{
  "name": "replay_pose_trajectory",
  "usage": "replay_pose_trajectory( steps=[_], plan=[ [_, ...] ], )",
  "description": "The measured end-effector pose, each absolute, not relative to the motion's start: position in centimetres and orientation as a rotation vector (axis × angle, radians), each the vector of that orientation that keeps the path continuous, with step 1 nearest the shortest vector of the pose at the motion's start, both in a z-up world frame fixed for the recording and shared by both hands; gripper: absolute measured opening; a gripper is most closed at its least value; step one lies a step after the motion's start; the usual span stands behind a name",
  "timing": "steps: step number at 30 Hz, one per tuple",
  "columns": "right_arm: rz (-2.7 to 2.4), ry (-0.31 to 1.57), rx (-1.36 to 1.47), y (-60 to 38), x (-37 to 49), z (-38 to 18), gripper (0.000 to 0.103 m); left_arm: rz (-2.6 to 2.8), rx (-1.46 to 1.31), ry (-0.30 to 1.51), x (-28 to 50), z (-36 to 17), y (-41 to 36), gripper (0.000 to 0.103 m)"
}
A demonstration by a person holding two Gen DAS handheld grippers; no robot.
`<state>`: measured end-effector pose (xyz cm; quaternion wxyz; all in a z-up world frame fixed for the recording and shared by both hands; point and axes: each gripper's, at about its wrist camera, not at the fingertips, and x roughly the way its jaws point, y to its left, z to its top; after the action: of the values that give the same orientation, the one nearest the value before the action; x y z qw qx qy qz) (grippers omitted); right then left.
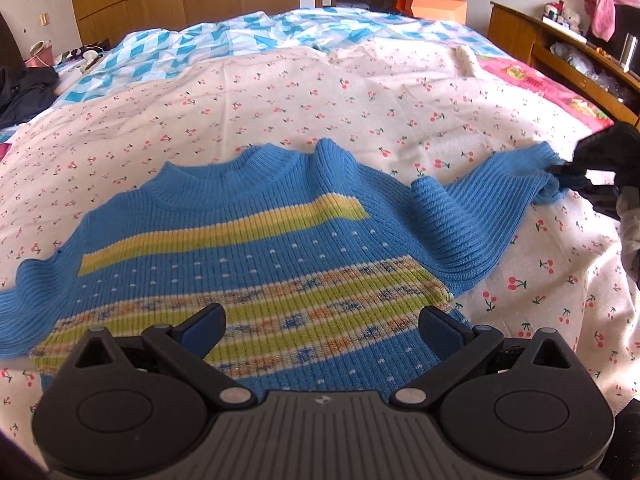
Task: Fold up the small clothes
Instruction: 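Lower the right tool onto a sleeve cuff and close it, then lift the held sleeve with the right tool and swing it toward the collar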
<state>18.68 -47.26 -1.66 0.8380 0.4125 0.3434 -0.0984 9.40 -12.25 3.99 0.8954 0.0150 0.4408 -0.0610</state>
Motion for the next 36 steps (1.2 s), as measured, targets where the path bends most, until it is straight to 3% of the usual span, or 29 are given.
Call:
replay_pose_trajectory(
  steps=[11,16,26,30,32,35,36],
  plan=[
    [-0.069,0.407,0.897,-46.8,13.4,6.3,0.008,-0.116,-0.044,0.867,8.6,5.5,-10.1,0.103],
    [-0.210,0.560,0.899,-49.0,13.9,2.7,0.008,-0.137,-0.029,0.883,8.3,5.0,-10.4,0.103],
    [-0.259,0.553,1.008,-51.1,10.1,-0.8,0.009,-0.162,-0.018,0.901,7.9,4.6,-11.2,0.103],
    [-0.258,0.616,1.051,-51.2,9.3,-3.1,0.019,-0.173,0.008,0.911,7.7,4.3,-11.6,0.103],
    [-0.241,0.606,1.106,-51.4,9.2,-3.9,0.036,-0.174,0.020,0.915,7.6,4.2,-11.8,0.103],
    [-0.212,0.566,1.156,-51.3,9.6,-4.4,0.051,-0.174,0.021,0.916,7.6,4.2,-12.1,0.103],
    [-0.210,0.559,1.154,-51.2,9.9,-4.4,0.052,-0.175,0.020,0.918,7.6,4.2,-12.1,0.103]
  ],
)
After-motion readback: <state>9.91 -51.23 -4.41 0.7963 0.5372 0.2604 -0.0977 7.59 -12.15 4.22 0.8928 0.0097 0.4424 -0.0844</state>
